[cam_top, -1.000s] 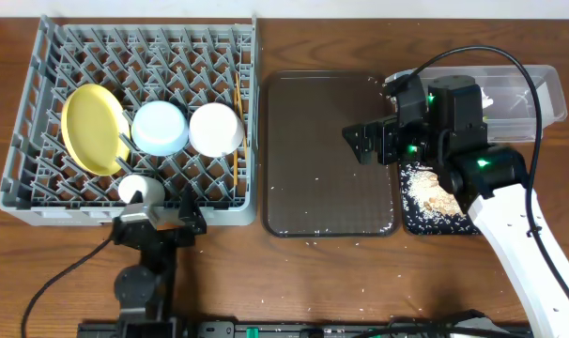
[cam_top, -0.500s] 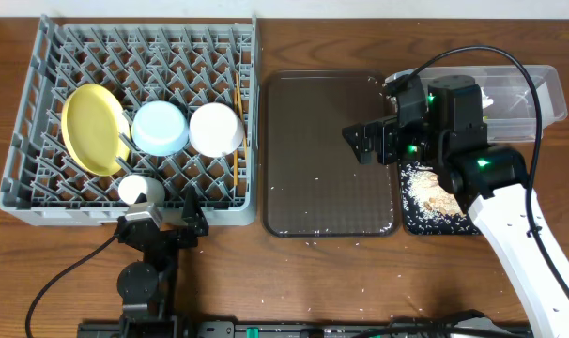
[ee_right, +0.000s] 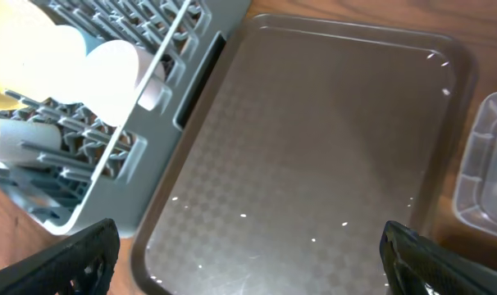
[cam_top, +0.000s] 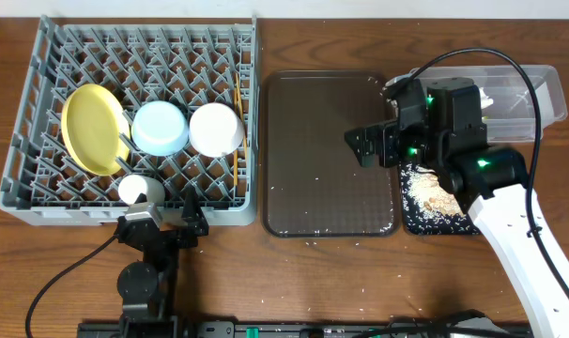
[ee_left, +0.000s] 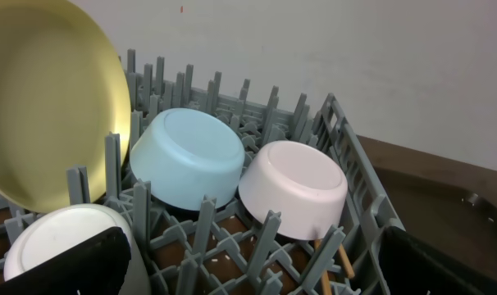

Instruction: Sort waste into correct bins and load items into the dishwasher

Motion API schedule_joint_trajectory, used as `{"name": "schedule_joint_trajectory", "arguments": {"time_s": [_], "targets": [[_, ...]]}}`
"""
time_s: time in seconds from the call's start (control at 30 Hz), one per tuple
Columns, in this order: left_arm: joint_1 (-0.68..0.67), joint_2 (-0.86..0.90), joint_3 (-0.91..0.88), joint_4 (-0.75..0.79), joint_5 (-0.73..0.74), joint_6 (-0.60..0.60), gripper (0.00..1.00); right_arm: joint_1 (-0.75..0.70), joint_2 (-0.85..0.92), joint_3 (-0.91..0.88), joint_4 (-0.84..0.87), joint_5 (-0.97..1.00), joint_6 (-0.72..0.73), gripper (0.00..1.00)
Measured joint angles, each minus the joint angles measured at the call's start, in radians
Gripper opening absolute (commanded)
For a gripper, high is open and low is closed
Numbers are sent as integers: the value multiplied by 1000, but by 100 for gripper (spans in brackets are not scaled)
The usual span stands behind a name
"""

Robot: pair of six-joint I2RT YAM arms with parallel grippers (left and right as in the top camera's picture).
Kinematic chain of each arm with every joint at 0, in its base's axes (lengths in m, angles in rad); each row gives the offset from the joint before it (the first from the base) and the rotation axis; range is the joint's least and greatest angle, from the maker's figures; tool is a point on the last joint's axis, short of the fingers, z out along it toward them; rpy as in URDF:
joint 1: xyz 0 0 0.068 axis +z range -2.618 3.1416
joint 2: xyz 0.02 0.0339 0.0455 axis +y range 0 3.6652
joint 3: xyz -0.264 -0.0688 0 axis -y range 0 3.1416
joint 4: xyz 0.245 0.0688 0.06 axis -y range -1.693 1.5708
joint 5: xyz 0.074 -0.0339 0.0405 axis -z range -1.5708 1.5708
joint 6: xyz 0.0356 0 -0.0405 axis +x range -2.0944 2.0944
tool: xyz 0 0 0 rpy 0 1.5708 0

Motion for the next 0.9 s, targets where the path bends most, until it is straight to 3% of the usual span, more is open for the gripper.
{"name": "schedule_joint_trajectory", "arguments": {"time_s": [0.17,0.27,0.6,0.9], "targets": [[0,0,0,0,0,0,97,0,-114,-62,122,140,-10,99],[0,0,2,-2,0,0,97,-2,-290,-196,248,253,-12,99],[0,2,6,-8,0,0,97,-166,-927,-737,391,333,-17,99],[0,4,6,-8,0,0,97,-217,-1199,-940,629,336,-19,99]]}}
